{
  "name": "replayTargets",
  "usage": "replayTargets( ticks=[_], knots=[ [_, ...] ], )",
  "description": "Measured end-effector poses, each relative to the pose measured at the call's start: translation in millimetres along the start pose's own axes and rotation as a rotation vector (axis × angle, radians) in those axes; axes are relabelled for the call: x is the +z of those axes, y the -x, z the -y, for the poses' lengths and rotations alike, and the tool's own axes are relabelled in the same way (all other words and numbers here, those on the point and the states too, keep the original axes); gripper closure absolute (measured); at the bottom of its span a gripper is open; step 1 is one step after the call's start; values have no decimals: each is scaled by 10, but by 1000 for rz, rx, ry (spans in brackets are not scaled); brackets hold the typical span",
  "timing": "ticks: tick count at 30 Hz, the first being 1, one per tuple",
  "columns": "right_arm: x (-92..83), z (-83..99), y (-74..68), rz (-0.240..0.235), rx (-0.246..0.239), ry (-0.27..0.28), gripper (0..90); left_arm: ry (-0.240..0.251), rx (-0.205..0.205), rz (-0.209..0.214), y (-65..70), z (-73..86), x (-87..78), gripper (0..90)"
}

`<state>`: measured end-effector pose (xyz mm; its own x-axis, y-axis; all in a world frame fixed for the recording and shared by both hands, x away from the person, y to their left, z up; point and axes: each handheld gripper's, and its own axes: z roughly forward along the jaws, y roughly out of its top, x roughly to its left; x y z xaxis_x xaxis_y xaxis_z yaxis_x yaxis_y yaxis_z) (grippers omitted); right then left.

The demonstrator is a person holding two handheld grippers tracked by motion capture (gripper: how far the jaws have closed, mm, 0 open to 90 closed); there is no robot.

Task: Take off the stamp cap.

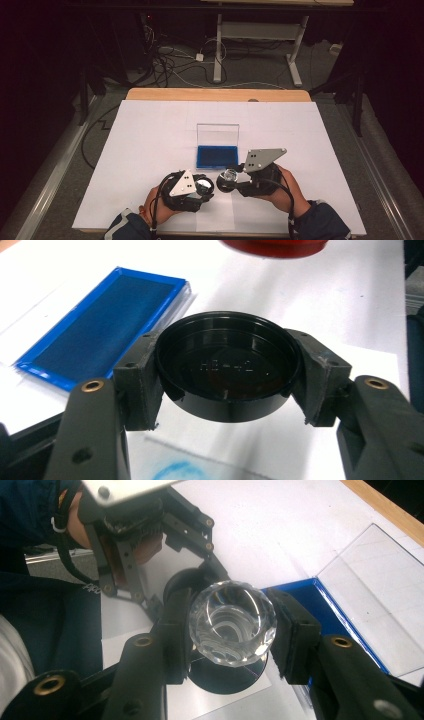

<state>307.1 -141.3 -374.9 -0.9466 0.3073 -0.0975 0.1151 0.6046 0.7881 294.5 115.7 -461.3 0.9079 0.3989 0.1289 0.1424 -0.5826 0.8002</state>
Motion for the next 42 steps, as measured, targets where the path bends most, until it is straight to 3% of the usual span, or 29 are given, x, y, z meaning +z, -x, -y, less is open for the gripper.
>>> replayTargets(
  ticks=[12, 25, 38, 42],
  knots=[
    [-66, 34, 59, 24, 4, -8, 563, -29, 4, -67, -104, 126, -206, 363],
    [-151, 58, 84, 59, 2, -11, 562, -1, -73, -133, -249, 353, -545, 363],
    [-268, 110, 133, 84, 19, -5, 563, -13, -132, -193, -232, 633, -818, 363],
    [-281, 124, 145, 89, 20, -16, 563, -15, -125, -221, -228, 695, -854, 363]
  ],
)
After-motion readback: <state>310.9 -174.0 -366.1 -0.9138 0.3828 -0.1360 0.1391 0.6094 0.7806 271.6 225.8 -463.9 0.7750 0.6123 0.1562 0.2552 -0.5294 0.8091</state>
